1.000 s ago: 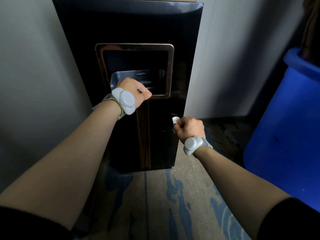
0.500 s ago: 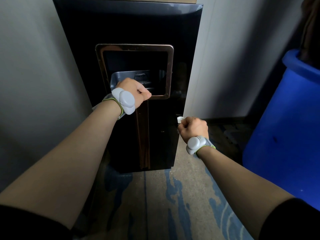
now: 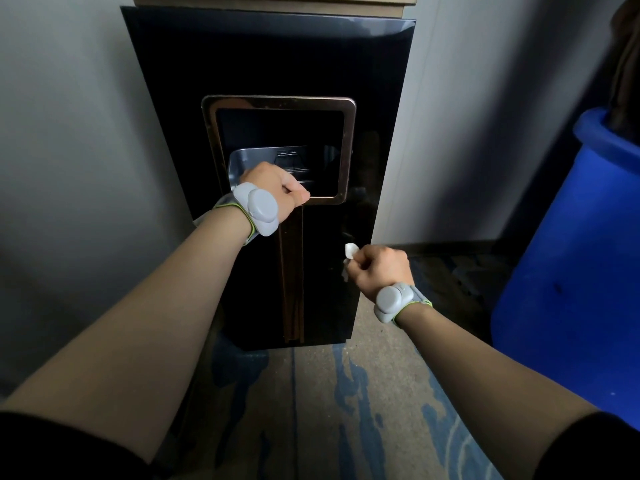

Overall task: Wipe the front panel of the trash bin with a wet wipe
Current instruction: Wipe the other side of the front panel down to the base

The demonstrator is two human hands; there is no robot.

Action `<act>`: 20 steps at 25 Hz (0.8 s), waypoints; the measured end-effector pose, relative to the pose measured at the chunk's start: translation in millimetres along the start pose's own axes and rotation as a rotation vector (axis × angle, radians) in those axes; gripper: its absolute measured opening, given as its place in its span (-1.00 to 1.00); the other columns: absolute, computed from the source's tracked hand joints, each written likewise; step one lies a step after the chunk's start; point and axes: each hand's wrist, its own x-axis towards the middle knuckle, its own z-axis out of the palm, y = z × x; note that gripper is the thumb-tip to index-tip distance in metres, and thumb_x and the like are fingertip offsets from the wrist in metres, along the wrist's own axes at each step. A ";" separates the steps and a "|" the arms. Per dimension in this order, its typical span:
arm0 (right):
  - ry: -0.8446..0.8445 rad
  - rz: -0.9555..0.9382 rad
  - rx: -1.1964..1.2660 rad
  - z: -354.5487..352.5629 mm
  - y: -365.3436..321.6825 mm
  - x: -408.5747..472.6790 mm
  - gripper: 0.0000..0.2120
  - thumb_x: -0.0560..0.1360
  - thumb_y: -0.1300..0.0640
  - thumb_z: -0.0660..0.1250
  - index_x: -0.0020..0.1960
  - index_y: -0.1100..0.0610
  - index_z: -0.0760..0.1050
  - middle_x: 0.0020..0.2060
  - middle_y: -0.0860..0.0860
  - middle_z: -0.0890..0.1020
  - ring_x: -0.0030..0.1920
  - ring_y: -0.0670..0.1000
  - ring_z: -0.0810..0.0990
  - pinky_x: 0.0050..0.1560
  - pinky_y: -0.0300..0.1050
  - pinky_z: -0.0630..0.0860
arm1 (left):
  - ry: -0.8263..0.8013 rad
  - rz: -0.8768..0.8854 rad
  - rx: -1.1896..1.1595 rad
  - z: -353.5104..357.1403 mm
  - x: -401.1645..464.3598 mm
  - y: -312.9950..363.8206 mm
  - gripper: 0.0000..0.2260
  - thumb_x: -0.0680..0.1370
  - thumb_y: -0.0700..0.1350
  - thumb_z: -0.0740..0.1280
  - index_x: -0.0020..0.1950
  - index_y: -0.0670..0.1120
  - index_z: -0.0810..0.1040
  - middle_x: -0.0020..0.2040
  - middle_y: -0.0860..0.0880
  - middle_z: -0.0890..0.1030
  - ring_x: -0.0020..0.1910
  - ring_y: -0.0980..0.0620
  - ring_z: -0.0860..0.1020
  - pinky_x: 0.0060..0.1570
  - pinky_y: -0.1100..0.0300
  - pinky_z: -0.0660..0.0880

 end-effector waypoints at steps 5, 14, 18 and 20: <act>-0.050 -0.128 0.010 18.1 -20.1 -5.6 -0.80 0.51 -0.05 0.35 -0.19 0.06 0.58 -0.28 -0.01 0.67 -0.21 0.12 0.63 -0.15 0.00 0.59 | 0.018 0.024 0.015 1.4 -1.3 3.4 -0.88 0.51 -0.02 0.41 -0.06 0.02 0.73 -0.10 0.10 0.71 -0.05 0.08 0.65 0.06 0.15 0.58; -0.123 -0.158 0.040 52.5 -42.7 -5.1 -0.73 0.56 -0.14 0.29 -0.02 0.02 0.64 -0.12 0.02 0.69 -0.09 0.13 0.64 -0.07 0.05 0.59 | 0.041 0.030 0.013 2.1 -2.1 1.6 -0.87 0.52 -0.05 0.41 -0.04 -0.02 0.74 -0.08 0.09 0.71 -0.06 0.12 0.63 -0.10 0.34 0.45; -0.117 -0.146 0.026 60.2 -45.8 -3.0 -0.81 0.56 -0.05 0.32 -0.02 0.03 0.64 -0.07 0.04 0.67 -0.07 0.15 0.63 -0.06 0.08 0.60 | 0.045 0.032 0.001 2.3 -2.5 1.0 -0.88 0.53 -0.05 0.40 -0.05 -0.01 0.74 -0.10 0.10 0.71 -0.08 0.12 0.64 -0.12 0.34 0.46; -0.130 -0.133 0.009 61.5 -44.9 -3.0 -0.80 0.56 -0.05 0.31 -0.01 0.04 0.63 -0.05 0.05 0.66 -0.06 0.16 0.62 -0.05 0.10 0.60 | 0.046 0.032 0.006 3.0 -2.9 1.3 -0.88 0.53 -0.05 0.40 -0.04 0.00 0.74 -0.10 0.09 0.71 -0.08 0.11 0.64 -0.11 0.34 0.46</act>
